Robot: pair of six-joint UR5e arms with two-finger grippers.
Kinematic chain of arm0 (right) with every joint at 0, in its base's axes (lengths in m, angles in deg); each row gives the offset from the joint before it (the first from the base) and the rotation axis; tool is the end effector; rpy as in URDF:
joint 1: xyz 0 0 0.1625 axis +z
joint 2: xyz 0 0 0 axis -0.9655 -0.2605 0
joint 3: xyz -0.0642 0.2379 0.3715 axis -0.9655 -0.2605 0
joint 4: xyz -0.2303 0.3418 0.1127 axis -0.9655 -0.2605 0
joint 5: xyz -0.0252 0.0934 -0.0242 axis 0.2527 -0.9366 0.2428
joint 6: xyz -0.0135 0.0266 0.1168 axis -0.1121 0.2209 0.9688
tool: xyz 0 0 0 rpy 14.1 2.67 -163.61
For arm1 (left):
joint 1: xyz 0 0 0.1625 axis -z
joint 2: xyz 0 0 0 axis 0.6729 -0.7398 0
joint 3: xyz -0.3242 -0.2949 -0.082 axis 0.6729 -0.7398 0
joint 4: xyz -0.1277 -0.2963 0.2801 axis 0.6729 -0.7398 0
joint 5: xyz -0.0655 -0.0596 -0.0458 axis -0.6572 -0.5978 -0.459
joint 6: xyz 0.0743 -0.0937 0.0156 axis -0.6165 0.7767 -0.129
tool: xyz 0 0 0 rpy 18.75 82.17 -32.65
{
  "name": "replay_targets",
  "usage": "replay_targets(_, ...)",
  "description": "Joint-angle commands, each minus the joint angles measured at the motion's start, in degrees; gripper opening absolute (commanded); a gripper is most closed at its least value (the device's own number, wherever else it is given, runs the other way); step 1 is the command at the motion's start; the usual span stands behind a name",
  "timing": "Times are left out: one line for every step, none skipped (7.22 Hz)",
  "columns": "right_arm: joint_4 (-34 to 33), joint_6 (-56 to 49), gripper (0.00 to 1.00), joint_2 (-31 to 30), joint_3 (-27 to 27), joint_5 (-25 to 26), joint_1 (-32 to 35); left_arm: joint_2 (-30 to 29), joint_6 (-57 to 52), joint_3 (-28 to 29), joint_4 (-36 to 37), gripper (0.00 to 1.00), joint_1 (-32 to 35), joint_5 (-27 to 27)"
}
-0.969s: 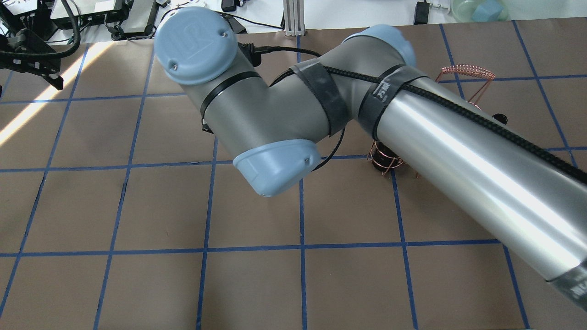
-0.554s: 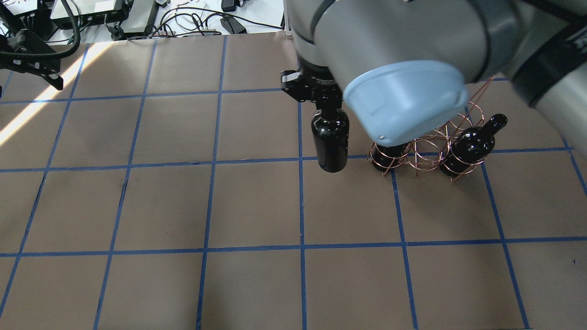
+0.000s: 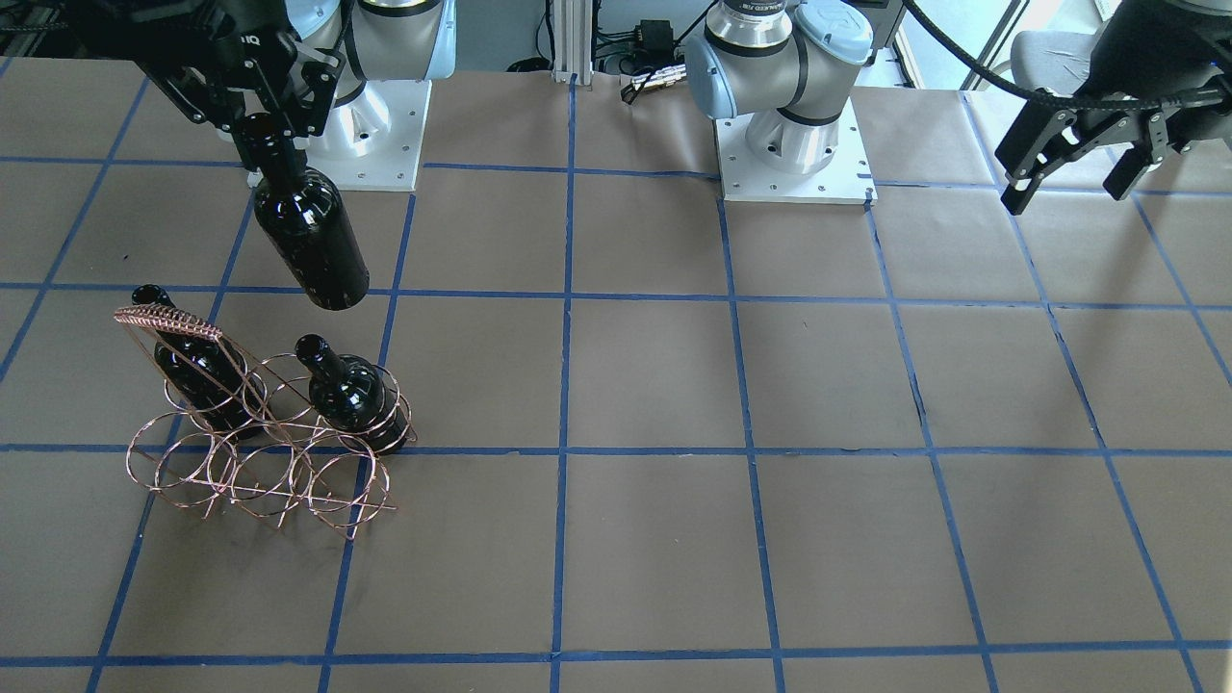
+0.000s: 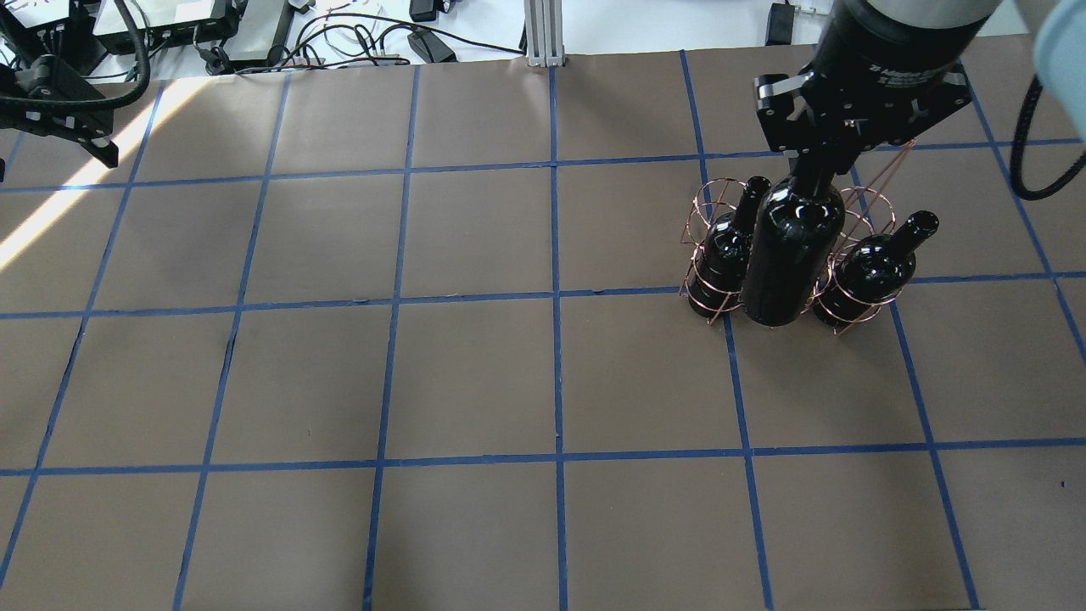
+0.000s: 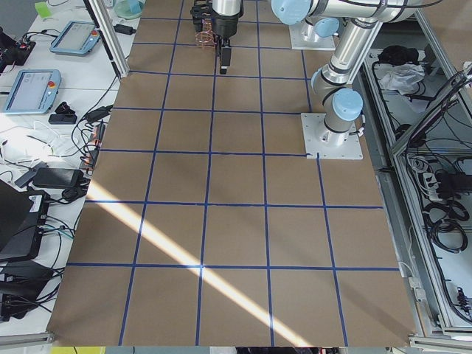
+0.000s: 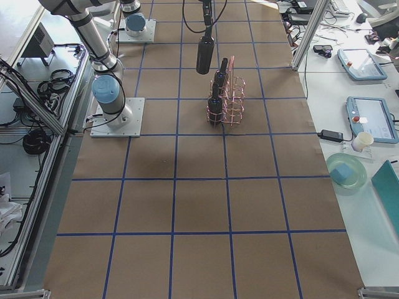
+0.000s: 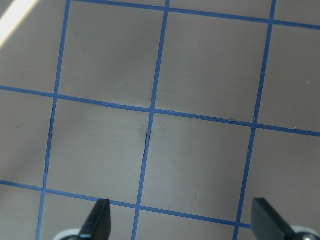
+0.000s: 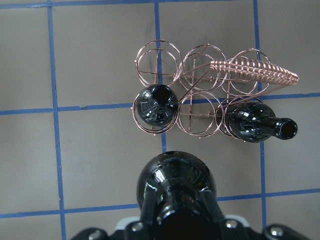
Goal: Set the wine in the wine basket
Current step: 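Lift the bottle with the right gripper and carry it over the wire basket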
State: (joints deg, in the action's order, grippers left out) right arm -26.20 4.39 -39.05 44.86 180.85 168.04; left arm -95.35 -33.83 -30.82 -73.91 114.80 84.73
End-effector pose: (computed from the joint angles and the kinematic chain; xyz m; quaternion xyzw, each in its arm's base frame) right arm 0.1509 -0.4615 0.5703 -0.0180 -0.9978 0.0575 0.0287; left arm 0.0212 -0.4891 0.5715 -0.0774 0.9946 -0.0554 0.0404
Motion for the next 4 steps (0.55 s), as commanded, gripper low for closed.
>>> replay_targets(-3.0,-6.0,0.00,0.0,2.4,-3.2,-4.6,0.0,1.0,-0.6,-0.2,1.00,1.0,-1.7)
replay_targets(-6.2,-6.1,0.00,0.0,4.7,-3.8,-7.2,0.6,2.2,-2.3,-0.2,1.00,3.1,-3.6)
replay_targets(-7.7,-7.7,0.00,0.0,5.7,-3.8,-8.7,0.4,8.8,-3.4,0.4,1.00,7.3,-3.0)
replay_targets(-7.7,-7.8,0.00,0.0,5.8,-3.8,-8.8,-0.2,15.8,-3.5,1.3,1.00,12.1,-2.7)
